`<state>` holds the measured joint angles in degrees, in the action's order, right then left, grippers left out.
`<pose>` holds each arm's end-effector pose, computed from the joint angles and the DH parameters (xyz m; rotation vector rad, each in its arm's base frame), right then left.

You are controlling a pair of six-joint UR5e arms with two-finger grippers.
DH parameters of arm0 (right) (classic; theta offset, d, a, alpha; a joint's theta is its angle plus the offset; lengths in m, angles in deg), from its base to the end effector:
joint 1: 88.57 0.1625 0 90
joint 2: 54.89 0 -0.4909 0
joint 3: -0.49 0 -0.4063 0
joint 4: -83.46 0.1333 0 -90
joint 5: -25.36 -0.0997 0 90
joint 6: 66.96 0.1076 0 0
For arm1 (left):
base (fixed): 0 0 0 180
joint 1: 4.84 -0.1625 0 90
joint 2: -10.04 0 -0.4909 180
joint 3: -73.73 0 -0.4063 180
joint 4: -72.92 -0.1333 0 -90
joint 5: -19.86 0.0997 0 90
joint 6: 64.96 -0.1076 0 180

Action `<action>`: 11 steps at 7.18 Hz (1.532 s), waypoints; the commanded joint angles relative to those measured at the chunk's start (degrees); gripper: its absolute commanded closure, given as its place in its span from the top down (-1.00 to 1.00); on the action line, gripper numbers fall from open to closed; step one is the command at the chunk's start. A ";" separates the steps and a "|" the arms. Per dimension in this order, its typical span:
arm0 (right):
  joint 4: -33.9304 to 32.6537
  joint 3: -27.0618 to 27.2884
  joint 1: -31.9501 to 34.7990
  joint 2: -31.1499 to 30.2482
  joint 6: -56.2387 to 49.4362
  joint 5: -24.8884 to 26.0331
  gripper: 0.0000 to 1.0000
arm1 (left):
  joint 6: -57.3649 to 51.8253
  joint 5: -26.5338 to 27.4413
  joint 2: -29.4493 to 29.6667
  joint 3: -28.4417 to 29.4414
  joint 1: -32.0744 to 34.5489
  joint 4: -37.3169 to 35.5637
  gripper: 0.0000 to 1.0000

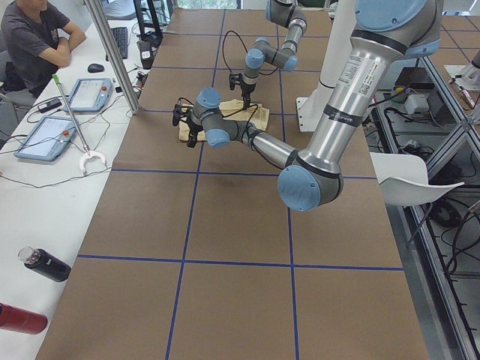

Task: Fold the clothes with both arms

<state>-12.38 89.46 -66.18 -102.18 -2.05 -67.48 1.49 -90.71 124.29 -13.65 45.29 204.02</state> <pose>-0.6726 -0.4155 0.2818 0.2079 -0.5919 -0.0611 0.3848 -0.6096 0.4179 0.3913 1.0601 -0.2172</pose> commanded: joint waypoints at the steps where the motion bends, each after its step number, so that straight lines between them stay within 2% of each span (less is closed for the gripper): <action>1: -0.23 0.42 0.37 -0.78 -0.58 0.03 1.00 | 0.35 0.00 0.09 0.19 -0.21 0.12 1.00; 4: -0.23 0.59 1.78 -1.84 -1.97 -0.23 1.00 | 0.35 0.00 0.09 0.28 -0.65 0.12 1.00; 7: 0.29 3.57 2.22 -1.40 -2.16 -1.46 1.00 | -0.26 0.00 -0.09 0.28 -0.64 0.12 1.00; 8: 2.65 3.67 2.22 -1.23 -2.77 -1.20 1.00 | -0.27 0.00 -0.09 0.37 -0.56 0.12 1.00; 9: 7.98 3.15 2.22 -1.66 -4.17 -0.94 0.99 | -0.27 0.00 -0.09 0.45 -0.64 0.12 1.00; 10: 10.82 2.71 2.13 -1.66 -4.10 -0.85 0.72 | -0.27 0.00 -0.09 0.46 -0.56 0.12 1.00; 11: 12.67 2.27 2.13 -1.66 -4.44 -0.76 0.06 | -0.27 0.00 -0.09 0.46 -0.56 0.12 1.00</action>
<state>-2.71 92.24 -64.01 -103.80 -6.07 -68.38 1.23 -90.71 124.21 -13.22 44.69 204.15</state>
